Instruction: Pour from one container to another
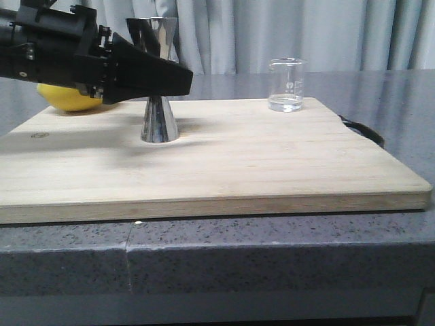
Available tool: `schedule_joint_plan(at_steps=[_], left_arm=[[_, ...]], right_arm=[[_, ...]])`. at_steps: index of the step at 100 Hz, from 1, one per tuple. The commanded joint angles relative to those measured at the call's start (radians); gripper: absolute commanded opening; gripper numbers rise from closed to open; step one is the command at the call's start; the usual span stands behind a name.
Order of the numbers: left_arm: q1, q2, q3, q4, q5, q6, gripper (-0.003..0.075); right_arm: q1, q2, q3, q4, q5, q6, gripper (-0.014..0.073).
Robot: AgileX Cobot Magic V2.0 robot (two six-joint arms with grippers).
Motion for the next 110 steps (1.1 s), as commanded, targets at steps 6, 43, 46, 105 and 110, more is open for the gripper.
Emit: schedule_joint_plan(at_steps=[6,43,46,105,110], left_arm=[[-0.009,-0.121,-0.026,0.051,-0.055,-0.086,0.0552],[-0.009,-0.365,-0.029,0.540,-0.316,-0.552,0.0552],[-0.009,-0.387,-0.029,0.593,-0.328,-0.611,0.0552],[-0.005,-0.882,-0.027,1.593,-0.333,-1.980,0.0547],[-0.005,-0.909,-0.023,1.630,-0.333,-2.027,0.0547]], right_arm=[[0.002,-0.008,-0.025,-0.011,0.034,-0.008,0.0549],[0.002,-0.008,-0.025,-0.011,0.044,-0.008,0.0549],[0.002,-0.008,-0.025,-0.011,0.047,-0.008,0.0549],[0.002,-0.008,-0.027,-0.003,0.242,0.140,0.0549],[0.002,-0.013,-0.027,0.001,0.257,0.159,0.0549]])
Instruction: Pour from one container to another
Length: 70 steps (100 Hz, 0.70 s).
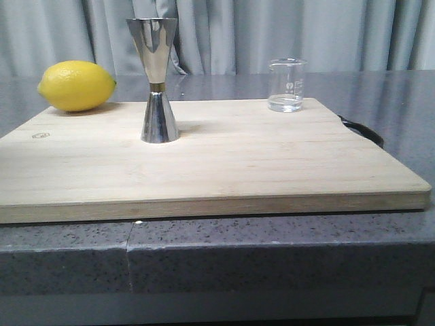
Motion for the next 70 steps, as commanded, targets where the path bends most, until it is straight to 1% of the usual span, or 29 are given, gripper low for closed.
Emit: schedule_joint_plan(at_steps=[1,16,28,50,60,70], left_arm=[[-0.005,-0.063,-0.021,0.072,-0.043,-0.141,0.0547],[-0.005,-0.156,0.037,0.193,-0.074,-0.330,0.0547],[-0.005,-0.226,0.099,0.245,-0.116,-0.423,0.0547],[-0.005,-0.320,0.207,0.234,-0.233,-0.480,0.0547],[-0.005,-0.333,0.227,0.234,-0.276,-0.482,0.0547],[-0.005,-0.333,0.227,0.234,-0.298,-0.482,0.0547]], right_arm=[[0.002,-0.014,-0.027,0.003,0.074,0.040,0.0549],[0.002,-0.068,-0.027,0.024,0.095,0.071,0.0549],[0.002,-0.139,-0.027,0.029,0.109,0.090,0.0549],[0.002,-0.260,-0.027,0.071,0.132,0.122,0.0543],[0.002,-0.288,-0.027,0.074,0.168,0.138,0.0498],[0.002,-0.293,-0.027,0.074,0.189,0.138,0.0433]])
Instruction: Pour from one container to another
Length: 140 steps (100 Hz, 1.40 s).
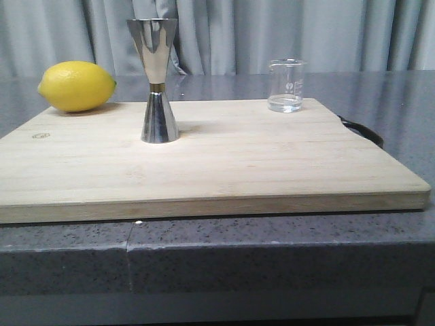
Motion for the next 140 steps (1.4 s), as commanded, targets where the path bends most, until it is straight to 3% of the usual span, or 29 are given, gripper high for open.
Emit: schedule_joint_plan(at_steps=[1,11,20,32,44,64,111,124,140], left_arm=[[-0.005,0.000,-0.023,0.006,-0.110,-0.015,0.0547],[-0.005,0.000,-0.023,0.006,-0.128,-0.015,0.0542],[-0.005,0.000,-0.023,0.006,-0.128,-0.015,0.0492],[-0.005,0.000,-0.023,0.006,-0.128,-0.015,0.0362],[-0.005,0.000,-0.023,0.006,-0.128,-0.015,0.0197],[-0.005,0.000,-0.023,0.006,-0.159,-0.015,-0.0019],[-0.005,-0.005,-0.012,0.006,-0.177,-0.015,-0.0019],[0.028,-0.099,0.091,0.020,-0.278,-0.013,-0.0019],[0.127,-0.309,0.325,0.066,-0.399,-0.013,-0.0019]], right_arm=[[0.002,-0.002,-0.027,0.016,0.060,0.006,0.0428],[0.002,-0.002,-0.027,0.016,0.070,0.006,0.0342],[0.002,-0.002,-0.027,0.010,0.070,0.006,0.0213],[0.002,-0.002,-0.027,0.010,0.070,0.006,0.0036],[0.002,-0.002,-0.027,0.010,0.070,0.006,-0.0076],[0.002,-0.002,-0.027,0.009,0.071,0.006,-0.0075],[0.002,-0.002,-0.027,0.009,0.067,0.006,-0.0075],[0.002,-0.002,-0.027,0.009,0.058,0.006,-0.0075],[0.002,-0.002,-0.027,0.009,0.058,0.006,-0.0075]])
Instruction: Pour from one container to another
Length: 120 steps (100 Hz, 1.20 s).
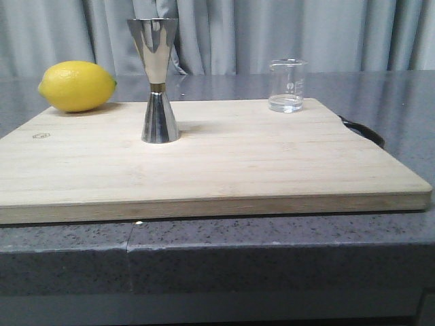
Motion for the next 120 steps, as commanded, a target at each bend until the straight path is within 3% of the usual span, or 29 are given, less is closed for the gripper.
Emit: schedule_joint_plan(at_steps=[1,29,42,68,85,120], left_arm=[[0.057,-0.121,0.101,0.017,-0.148,-0.008,-0.0019],[0.099,-0.429,0.457,0.010,-0.336,-0.008,-0.0019],[0.099,-0.395,0.549,0.010,-0.487,-0.008,-0.0019],[0.099,-0.392,0.546,-0.007,-0.482,0.009,-0.0019],[0.099,-0.392,0.546,-0.236,-0.554,0.262,-0.0019],[0.099,-0.392,0.546,-0.236,-0.575,0.262,-0.0019]], right_arm=[[0.002,0.000,-0.027,0.006,0.021,-0.002,-0.0075],[0.002,0.000,-0.027,0.006,0.021,-0.002,-0.0075],[0.002,0.004,-0.027,0.006,0.021,-0.002,-0.0075],[0.002,0.008,-0.027,0.006,0.021,-0.002,-0.0075],[0.002,0.008,-0.027,0.006,0.021,-0.002,-0.0075],[0.002,0.008,-0.027,0.006,0.021,-0.002,-0.0075]])
